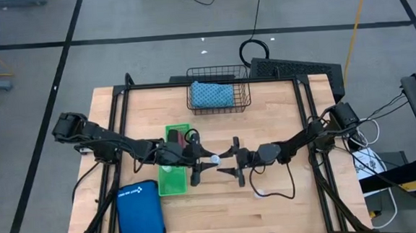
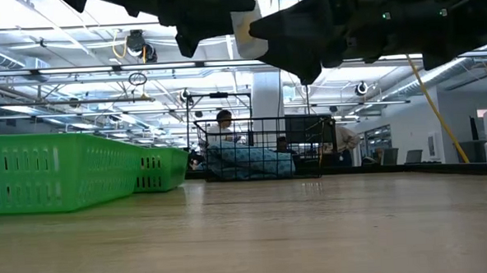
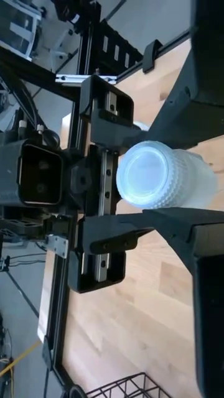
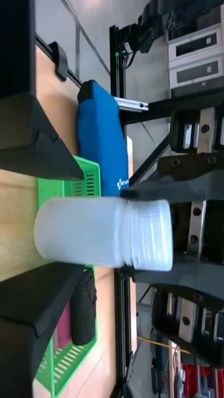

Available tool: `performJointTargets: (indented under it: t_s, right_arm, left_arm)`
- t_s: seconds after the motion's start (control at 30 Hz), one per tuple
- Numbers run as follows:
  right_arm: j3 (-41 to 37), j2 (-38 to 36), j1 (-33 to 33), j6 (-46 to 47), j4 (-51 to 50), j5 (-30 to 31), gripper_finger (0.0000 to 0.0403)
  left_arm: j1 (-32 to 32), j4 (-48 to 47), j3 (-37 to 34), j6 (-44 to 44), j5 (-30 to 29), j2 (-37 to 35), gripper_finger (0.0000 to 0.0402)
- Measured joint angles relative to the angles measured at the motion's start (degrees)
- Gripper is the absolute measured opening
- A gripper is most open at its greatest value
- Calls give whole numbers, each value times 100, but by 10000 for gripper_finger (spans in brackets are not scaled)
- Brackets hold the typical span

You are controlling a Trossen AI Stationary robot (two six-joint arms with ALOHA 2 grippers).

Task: Pick & Place Medicine items
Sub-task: Put the bottom white pill bottle into the bottom green bin

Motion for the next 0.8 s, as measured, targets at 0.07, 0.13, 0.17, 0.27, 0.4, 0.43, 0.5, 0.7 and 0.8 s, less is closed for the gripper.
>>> performJointTargets:
  t_s: [0.07,0.13,0.17,0.27,0.4,0.43,0.5,0.7,0.8]
  right_arm:
    - [0,0,0,-3,27,6,191]
    - [0,0,-2,-3,31,18,168]
    - [0,0,-2,-2,31,25,157]
    - [-2,0,-2,-3,31,28,127]
    - [-2,0,-2,-3,26,25,121]
    - [-2,0,-2,3,-2,21,121]
    - [0,0,-4,51,-111,7,122]
    - [-2,2,-9,25,-369,10,123]
    - [0,-4,-36,25,-424,18,122]
  left_arm:
    - [0,3,0,-7,4,0,135]
    - [-4,9,0,-21,10,0,135]
    - [-6,6,0,-20,11,0,135]
    - [-4,6,0,-21,11,0,135]
    - [-4,2,0,-92,11,0,135]
    - [-4,-13,0,-164,11,0,135]
    - [-4,-245,68,-438,27,-5,138]
    - [17,-3581,1553,-649,129,-126,273]
    - [75,-5098,2552,-662,165,120,327]
